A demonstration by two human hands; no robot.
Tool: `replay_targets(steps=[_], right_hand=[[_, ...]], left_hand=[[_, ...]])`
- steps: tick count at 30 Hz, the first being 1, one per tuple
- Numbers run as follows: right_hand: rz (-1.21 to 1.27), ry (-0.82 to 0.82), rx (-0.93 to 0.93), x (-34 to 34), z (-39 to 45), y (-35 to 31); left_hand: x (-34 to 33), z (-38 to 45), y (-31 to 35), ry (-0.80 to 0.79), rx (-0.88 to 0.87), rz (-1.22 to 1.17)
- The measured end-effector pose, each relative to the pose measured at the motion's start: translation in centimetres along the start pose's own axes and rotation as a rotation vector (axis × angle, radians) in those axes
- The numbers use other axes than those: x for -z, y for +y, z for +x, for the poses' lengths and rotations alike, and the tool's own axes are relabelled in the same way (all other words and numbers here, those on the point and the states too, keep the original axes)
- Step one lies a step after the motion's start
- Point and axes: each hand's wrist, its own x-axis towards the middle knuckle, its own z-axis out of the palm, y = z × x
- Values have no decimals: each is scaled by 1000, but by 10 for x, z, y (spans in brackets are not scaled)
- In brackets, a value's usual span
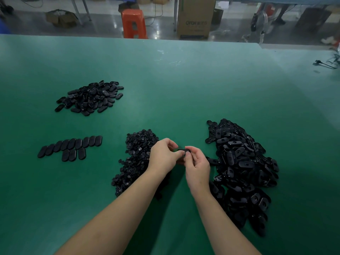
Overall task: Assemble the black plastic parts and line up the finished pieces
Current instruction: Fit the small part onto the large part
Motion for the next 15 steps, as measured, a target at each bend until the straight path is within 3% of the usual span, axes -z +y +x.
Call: replay_targets(steps=[15], right_hand=[[-15, -81, 33, 1, -3, -7]], left_hand=[[12, 1, -13, -139, -19, -191]])
